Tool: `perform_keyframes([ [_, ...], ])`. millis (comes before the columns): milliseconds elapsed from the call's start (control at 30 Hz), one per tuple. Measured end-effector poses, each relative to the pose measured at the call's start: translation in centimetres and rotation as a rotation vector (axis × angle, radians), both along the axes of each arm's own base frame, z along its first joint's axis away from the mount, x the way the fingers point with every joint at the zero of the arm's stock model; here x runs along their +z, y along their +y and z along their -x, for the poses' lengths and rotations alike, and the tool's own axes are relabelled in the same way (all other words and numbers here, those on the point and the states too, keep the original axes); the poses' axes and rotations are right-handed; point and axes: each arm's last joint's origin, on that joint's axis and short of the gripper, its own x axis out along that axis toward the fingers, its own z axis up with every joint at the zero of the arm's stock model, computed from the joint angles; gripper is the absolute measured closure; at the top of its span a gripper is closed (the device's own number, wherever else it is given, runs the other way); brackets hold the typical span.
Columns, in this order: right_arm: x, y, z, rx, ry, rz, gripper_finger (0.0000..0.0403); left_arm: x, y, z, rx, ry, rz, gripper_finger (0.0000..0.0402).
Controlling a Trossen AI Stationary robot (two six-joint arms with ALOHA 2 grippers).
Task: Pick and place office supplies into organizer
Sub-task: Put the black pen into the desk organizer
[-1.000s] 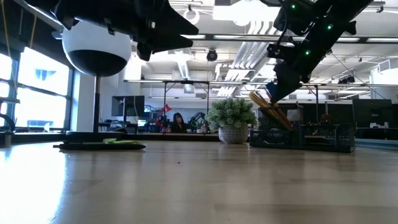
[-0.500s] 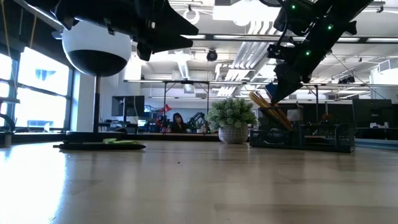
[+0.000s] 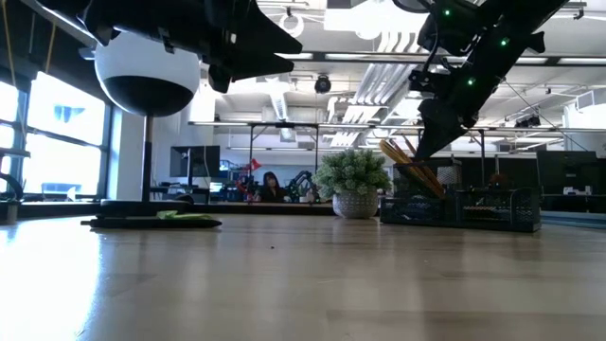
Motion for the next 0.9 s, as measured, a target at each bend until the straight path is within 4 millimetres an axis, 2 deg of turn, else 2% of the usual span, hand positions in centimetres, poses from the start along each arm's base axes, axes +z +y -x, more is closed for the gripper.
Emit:
perform_keyframes([
  [133, 0.2, 0.5, -0.4, 0.043, -0.045, -0.03, 0.0259, -0.2, 0.0, 0.0, 0.0, 0.025, -0.002, 0.0218],
  [267, 0.7, 1.6, -1.4, 0.16, -0.133, -0.063, 0.0264, -0.7, 0.0, 0.5, -0.017, 0.116, 0.021, 0.0218],
  [500, 1.3, 4.2, -3.7, 0.413, -0.291, -0.072, 0.0274, 0.1, -0.1, 1.5, -0.011, 0.494, 0.109, 0.0218],
  [667, 0.5, 5.4, -4.9, 0.495, -0.305, -0.058, 0.028, -0.8, -0.1, 2.3, 0.001, 0.658, 0.156, 0.0218],
  [900, -1.6, 5.6, -6.0, 0.5, -0.244, -0.071, 0.0286, -2.6, 0.1, 3.8, 0.074, 0.805, 0.206, 0.0218],
])
